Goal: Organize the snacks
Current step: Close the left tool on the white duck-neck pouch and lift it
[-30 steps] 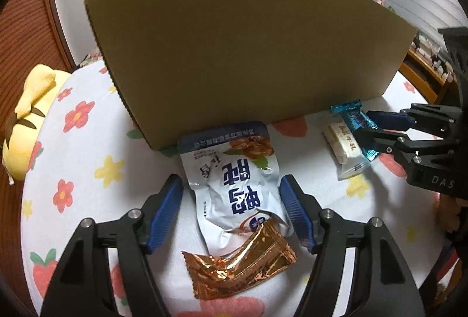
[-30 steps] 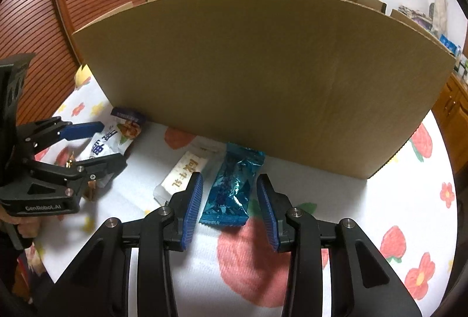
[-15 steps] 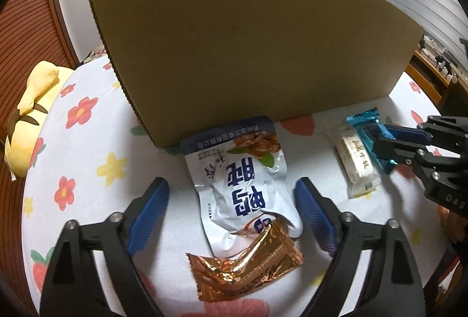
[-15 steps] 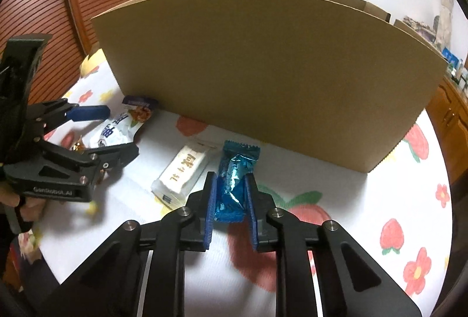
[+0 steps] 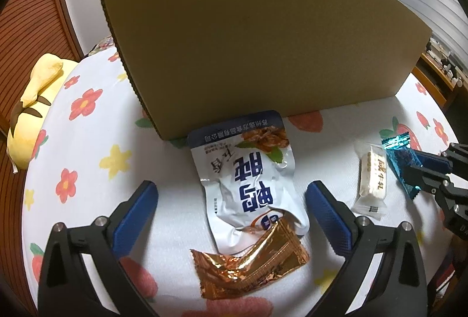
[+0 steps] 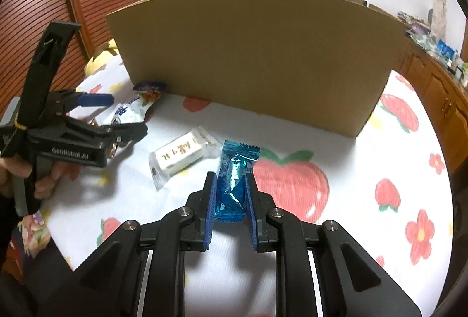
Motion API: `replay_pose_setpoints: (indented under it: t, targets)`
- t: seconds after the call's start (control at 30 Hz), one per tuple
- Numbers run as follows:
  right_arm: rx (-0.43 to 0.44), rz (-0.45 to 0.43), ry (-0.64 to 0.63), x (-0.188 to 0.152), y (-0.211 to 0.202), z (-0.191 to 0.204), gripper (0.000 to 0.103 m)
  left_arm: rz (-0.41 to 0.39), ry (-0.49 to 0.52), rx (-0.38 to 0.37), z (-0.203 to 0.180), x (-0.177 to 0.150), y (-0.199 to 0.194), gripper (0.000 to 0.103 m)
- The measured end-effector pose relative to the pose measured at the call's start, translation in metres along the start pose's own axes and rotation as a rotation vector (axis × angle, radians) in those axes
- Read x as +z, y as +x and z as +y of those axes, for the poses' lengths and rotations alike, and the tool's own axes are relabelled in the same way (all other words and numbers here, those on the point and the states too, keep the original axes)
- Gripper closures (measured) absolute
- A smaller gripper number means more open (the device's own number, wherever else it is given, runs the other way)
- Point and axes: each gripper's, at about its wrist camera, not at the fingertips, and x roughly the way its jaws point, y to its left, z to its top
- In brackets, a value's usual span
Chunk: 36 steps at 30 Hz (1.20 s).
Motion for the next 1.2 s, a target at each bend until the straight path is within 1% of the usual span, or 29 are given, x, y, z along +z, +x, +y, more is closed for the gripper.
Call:
replay_pose_setpoints:
  t: [0.03, 0.13, 0.2, 0.27, 0.37, 0.5, 0.53, 0.57, 0.6, 0.73, 0.9, 1.03, 1.2]
  targets:
    - [-0.002, -0.003, -0.002, -0.001, -0.001, 0.000, 0.086, 0.003, 0.000, -0.003, 0.000, 0.000, 0.000, 0.001]
    - [0.002, -0.010, 0.005, -0.002, 0.000, 0.000, 0.086, -0.003, -0.013, -0.019, 0.002, 0.003, -0.002, 0.007]
    - [0.005, -0.013, 0.008, -0.003, -0.001, -0.001, 0.085, -0.004, -0.029, -0.044, 0.006, 0.006, -0.003, 0.009]
    - [0.004, -0.015, 0.005, -0.004, 0.001, 0.002, 0.085, -0.002, -0.045, -0.060, 0.011, 0.009, -0.004, 0.014]
    - [0.000, -0.013, 0.002, -0.004, 0.000, 0.001, 0.084, 0.008, -0.065, -0.085, 0.015, 0.014, -0.001, 0.015]
    - [-0.007, -0.014, -0.004, -0.004, 0.001, 0.001, 0.084, 0.014, -0.040, -0.059, 0.011, 0.019, 0.005, 0.017]
    - [-0.007, -0.014, -0.004, -0.003, 0.001, 0.001, 0.084, 0.013, -0.026, -0.041, 0.009, 0.019, 0.006, 0.023]
    - [-0.006, -0.013, -0.004, -0.003, 0.001, 0.001, 0.084, 0.010, -0.014, -0.027, 0.007, 0.019, 0.006, 0.031]
    - [-0.006, -0.013, -0.003, -0.003, 0.001, 0.001, 0.084, 0.009, -0.003, -0.013, 0.005, 0.019, 0.006, 0.034]
    - [-0.004, -0.013, -0.001, -0.003, 0.001, 0.001, 0.084, -0.007, 0.018, -0.028, 0.004, 0.016, 0.004, 0.043]
    - [-0.003, -0.013, -0.001, -0.002, 0.001, 0.000, 0.084, -0.029, 0.023, -0.018, 0.005, 0.012, -0.001, 0.044]
    - [-0.003, -0.014, -0.001, -0.002, 0.000, 0.001, 0.084, -0.065, 0.030, -0.016, -0.002, 0.006, -0.014, 0.044]
    - [-0.003, -0.015, 0.001, -0.003, 0.000, 0.001, 0.084, -0.115, 0.031, -0.026, -0.011, -0.002, -0.038, 0.044]
